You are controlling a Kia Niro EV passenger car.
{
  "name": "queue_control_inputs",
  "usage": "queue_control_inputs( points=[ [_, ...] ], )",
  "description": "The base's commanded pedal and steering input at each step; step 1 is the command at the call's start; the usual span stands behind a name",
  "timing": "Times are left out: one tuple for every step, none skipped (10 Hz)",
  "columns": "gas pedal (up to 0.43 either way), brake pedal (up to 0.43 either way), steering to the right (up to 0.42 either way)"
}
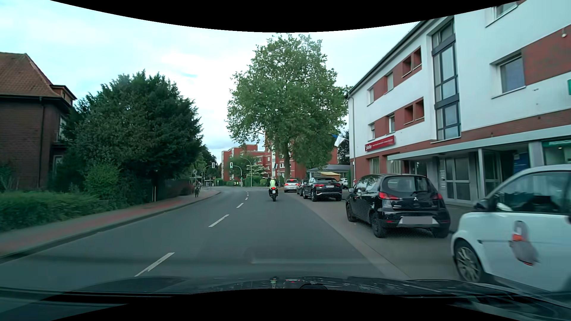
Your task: Follow the waypoints while adhering to traffic rules and regulations
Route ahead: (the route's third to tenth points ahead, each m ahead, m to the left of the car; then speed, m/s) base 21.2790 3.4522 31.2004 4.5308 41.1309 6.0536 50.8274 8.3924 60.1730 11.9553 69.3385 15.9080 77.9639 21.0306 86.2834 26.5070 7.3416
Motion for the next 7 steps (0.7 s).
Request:
queue_control_inputs(
  points=[
    [0.157,0.000,-0.044],
    [0.157,0.000,-0.041],
    [0.157,0.000,-0.036],
    [0.157,0.000,-0.033],
    [0.157,0.000,-0.031],
    [0.157,0.000,-0.030],
    [0.157,0.000,-0.028]
  ],
)
